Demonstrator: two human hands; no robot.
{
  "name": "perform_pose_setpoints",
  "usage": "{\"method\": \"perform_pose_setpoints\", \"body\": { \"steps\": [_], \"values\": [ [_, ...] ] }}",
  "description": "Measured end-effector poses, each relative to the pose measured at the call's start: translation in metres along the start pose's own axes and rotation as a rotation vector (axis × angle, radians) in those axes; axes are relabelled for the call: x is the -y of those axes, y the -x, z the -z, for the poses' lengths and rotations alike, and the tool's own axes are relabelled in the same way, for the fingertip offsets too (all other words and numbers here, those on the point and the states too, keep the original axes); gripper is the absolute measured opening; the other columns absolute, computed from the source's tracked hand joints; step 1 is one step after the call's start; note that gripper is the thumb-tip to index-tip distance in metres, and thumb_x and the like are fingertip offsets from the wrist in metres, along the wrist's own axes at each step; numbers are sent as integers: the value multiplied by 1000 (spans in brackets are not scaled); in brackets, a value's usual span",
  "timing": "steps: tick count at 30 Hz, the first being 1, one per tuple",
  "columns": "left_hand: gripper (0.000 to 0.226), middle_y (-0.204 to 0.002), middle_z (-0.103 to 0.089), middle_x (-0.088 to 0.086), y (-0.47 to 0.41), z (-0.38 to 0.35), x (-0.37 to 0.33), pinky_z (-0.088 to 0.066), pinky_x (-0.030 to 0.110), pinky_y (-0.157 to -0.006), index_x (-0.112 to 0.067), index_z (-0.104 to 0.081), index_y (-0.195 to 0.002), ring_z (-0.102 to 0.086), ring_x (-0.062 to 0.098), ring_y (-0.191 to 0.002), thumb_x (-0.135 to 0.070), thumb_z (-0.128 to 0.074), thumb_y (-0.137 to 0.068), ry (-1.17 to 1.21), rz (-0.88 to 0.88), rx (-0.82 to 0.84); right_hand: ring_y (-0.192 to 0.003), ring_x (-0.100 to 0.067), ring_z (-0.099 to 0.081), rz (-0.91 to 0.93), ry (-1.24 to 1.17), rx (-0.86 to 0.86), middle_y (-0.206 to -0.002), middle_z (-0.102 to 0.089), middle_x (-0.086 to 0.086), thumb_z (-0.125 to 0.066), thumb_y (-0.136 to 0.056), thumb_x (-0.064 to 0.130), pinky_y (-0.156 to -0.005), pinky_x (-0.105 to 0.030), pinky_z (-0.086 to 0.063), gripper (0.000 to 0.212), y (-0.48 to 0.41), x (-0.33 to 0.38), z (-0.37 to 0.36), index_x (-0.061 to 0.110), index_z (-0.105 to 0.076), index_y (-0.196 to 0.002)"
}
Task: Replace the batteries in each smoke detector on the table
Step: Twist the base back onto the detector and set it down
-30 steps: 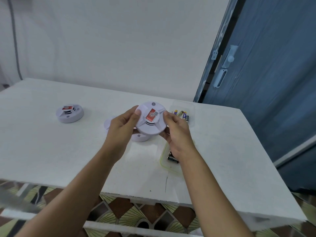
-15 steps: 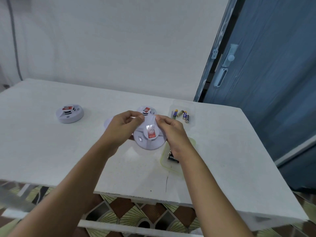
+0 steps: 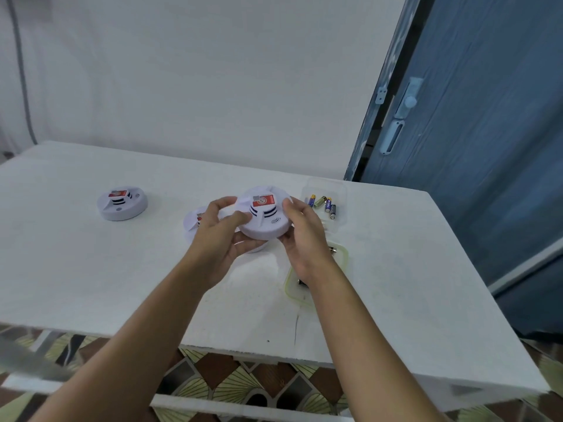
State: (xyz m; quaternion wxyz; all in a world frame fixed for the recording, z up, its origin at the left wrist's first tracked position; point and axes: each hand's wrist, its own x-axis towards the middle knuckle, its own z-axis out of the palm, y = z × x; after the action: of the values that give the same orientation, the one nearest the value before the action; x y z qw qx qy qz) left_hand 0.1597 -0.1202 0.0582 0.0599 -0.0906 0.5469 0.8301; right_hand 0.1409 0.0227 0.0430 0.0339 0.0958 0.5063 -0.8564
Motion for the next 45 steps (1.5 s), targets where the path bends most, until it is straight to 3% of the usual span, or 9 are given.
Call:
{"method": "perform_pose_setpoints", "body": {
  "steps": [3,6,9,13,19,25,41,45],
  "values": [
    [56,-106,-72,6,2,2,0,-58,46,-83,-29,-45,-136,-70,31,-100,3,-56,-92,-98,-14,166,-96,-17,-70,40,39,-31,-110,-72,-7,-58,-100,30,-83,-31,-57,26,-4,-3,-4,12,-59,-119],
    [57,-112,-71,12,4,6,0,-56,45,-88,-30,-44,-136,-67,36,-103,3,-58,-91,-223,-70,268,-96,-17,-69,106,80,-37,-101,-74,-3,-57,-101,35,-89,-36,-56,23,-9,0,-4,15,-63,-108],
    [62,-113,-70,13,5,8,2,-55,45,-90,-31,-43,-133,-68,30,-103,5,-64,-87,-296,-134,243,-95,-14,-70,161,100,-3,-102,-75,-1,-55,-102,33,-87,-32,-57,24,-10,5,-5,14,-68,-108],
    [65,-114,-69,10,5,8,7,-58,43,-85,-32,-45,-129,-70,23,-99,10,-65,-83,-333,-205,159,-98,-14,-67,213,170,46,-107,-72,-1,-54,-103,29,-94,-37,-53,19,-9,5,-5,20,-70,-107],
    [65,-109,-69,0,4,12,5,-58,44,-83,-27,-42,-133,-71,20,-97,9,-65,-83,-368,-229,154,-89,-6,-68,229,218,64,-96,-73,7,-56,-102,27,-84,-26,-55,15,-7,8,-6,23,-71,-104],
    [65,-100,-73,-12,3,14,4,-59,41,-84,-24,-40,-134,-70,18,-98,10,-64,-84,-368,-231,167,-90,-4,-68,233,226,75,-100,-73,6,-56,-102,26,-81,-22,-54,15,-7,9,-9,22,-71,-105],
    [65,-115,-69,7,-6,27,6,-54,50,-92,-25,-42,-132,-67,27,-107,10,-66,-83,-328,-203,189,-93,-6,-69,211,207,97,-101,-74,7,-59,-99,28,-85,-25,-54,15,-14,4,-15,22,-72,-104],
    [69,-115,-70,5,-11,30,6,-53,50,-94,-28,-43,-131,-66,27,-109,-1,-70,-74,-319,-196,192,-96,-6,-69,202,212,96,-103,-74,8,-60,-98,30,-86,-26,-54,14,-19,2,-16,24,-72,-104]
  ]
}}
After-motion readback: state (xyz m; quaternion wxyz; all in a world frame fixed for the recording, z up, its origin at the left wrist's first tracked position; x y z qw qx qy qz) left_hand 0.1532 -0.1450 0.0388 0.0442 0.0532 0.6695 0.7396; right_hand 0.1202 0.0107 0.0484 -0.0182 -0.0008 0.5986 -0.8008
